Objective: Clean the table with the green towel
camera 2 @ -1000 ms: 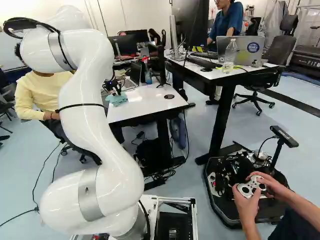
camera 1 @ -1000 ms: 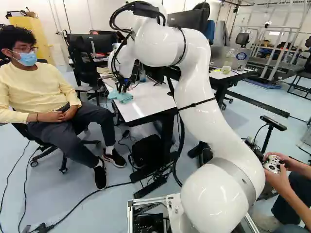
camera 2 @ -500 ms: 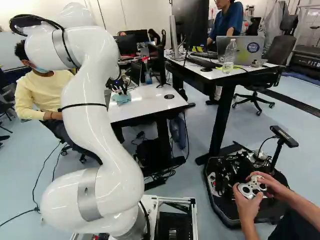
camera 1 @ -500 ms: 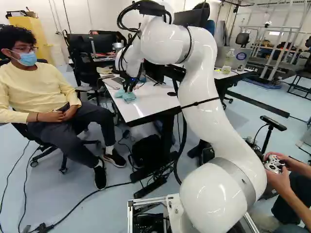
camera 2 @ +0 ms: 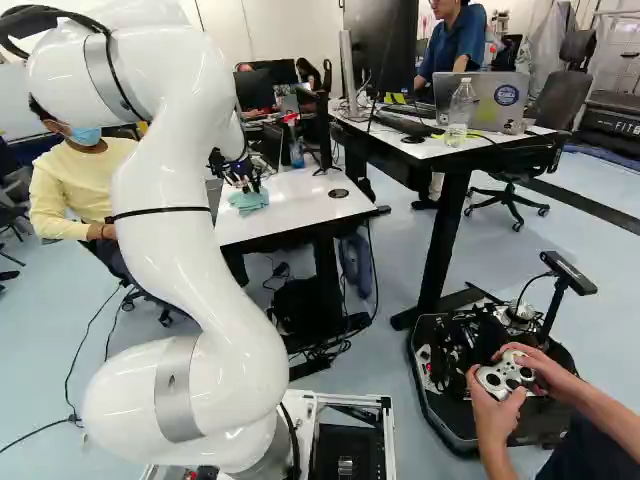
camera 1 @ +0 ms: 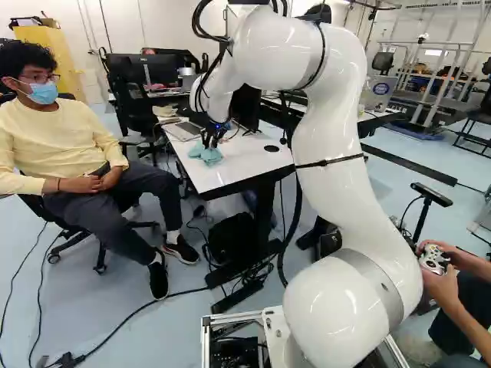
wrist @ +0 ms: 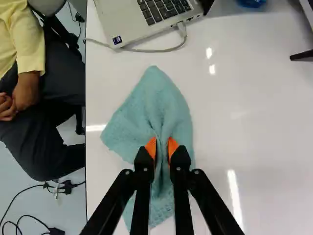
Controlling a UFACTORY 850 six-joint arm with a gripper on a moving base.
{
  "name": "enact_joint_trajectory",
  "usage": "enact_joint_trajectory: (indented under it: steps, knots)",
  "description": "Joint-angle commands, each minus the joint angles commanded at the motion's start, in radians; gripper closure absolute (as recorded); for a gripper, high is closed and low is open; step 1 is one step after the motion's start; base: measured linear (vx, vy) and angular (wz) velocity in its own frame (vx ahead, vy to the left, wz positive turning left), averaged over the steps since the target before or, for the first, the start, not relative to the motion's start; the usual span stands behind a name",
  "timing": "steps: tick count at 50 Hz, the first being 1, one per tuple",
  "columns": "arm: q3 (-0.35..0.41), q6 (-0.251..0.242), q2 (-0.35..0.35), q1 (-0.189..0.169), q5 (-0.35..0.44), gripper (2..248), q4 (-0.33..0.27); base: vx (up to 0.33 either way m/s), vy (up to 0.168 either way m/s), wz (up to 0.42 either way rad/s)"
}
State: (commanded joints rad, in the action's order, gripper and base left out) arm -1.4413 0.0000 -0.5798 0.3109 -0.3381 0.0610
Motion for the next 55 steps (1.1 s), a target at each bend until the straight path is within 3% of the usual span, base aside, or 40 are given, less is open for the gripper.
enact_joint_trajectory:
  steps: [13,29,43,55]
  knots:
    - [0.057,0.0,0.041,0.021,0.0,199,0.0,0.0,0.0,0.0]
    - [0.069,0.0,0.05,0.067,0.0,199,0.0,0.0,0.0,0.0]
    - [0.024,0.0,0.018,0.099,0.0,199,0.0,0.0,0.0,0.0]
    - [-0.045,0.0,-0.032,0.101,0.0,199,0.0,0.0,0.0,0.0]
